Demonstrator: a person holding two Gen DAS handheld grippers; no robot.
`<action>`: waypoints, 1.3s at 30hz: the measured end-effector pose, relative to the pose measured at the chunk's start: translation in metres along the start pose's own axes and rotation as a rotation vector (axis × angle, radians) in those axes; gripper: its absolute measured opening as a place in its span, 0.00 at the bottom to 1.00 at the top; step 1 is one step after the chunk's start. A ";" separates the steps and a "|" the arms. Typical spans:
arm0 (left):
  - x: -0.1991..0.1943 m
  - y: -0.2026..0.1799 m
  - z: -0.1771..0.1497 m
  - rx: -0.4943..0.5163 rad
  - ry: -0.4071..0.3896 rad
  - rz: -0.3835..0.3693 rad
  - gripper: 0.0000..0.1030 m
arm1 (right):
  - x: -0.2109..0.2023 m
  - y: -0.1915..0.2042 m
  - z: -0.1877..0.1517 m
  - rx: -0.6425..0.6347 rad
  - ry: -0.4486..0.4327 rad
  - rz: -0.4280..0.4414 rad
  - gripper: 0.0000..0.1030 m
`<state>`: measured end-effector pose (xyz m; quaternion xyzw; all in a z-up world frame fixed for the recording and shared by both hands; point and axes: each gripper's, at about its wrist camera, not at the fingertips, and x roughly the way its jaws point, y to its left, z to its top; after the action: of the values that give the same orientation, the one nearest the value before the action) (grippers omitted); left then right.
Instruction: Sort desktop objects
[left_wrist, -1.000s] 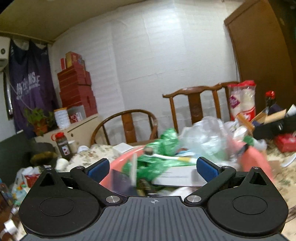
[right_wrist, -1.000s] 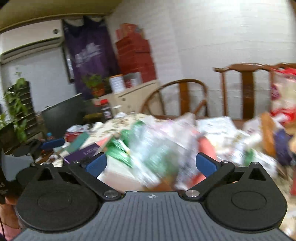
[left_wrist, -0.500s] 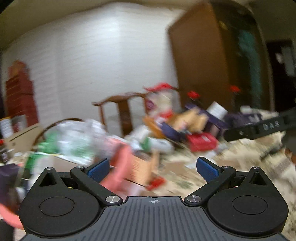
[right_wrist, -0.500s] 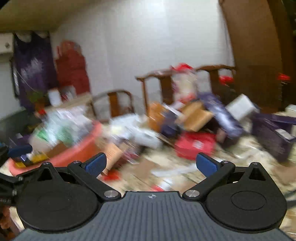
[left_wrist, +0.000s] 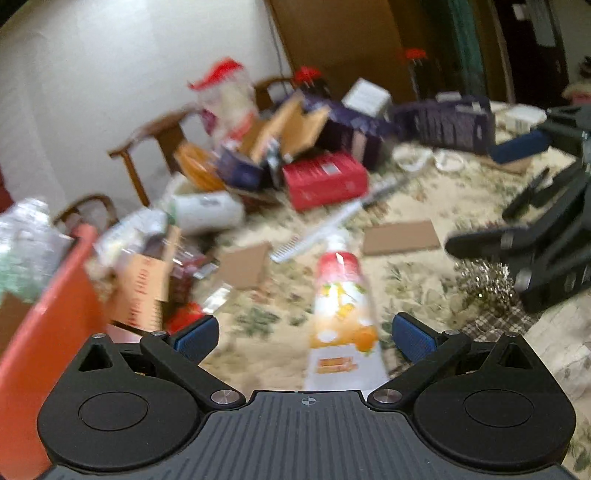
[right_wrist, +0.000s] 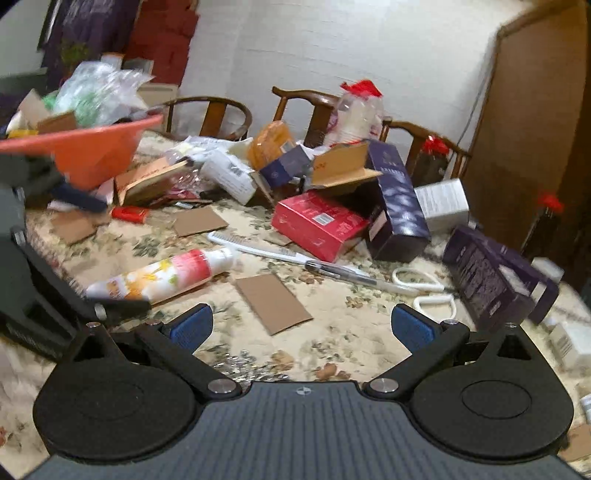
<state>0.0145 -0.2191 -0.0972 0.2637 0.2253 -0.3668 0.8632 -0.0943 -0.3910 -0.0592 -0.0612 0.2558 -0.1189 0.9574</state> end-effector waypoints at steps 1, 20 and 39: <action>0.002 0.000 0.000 -0.010 -0.008 -0.004 0.99 | 0.000 -0.007 0.000 0.027 0.000 0.003 0.99; 0.020 0.010 0.008 -0.137 -0.030 -0.016 0.33 | -0.057 -0.075 -0.049 0.237 -0.010 -0.203 0.99; -0.007 0.052 -0.004 -0.244 -0.095 0.095 0.26 | -0.004 -0.012 0.033 0.115 -0.115 -0.065 0.99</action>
<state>0.0483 -0.1820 -0.0813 0.1495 0.2146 -0.3075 0.9149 -0.0834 -0.3995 -0.0262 -0.0212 0.1908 -0.1607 0.9681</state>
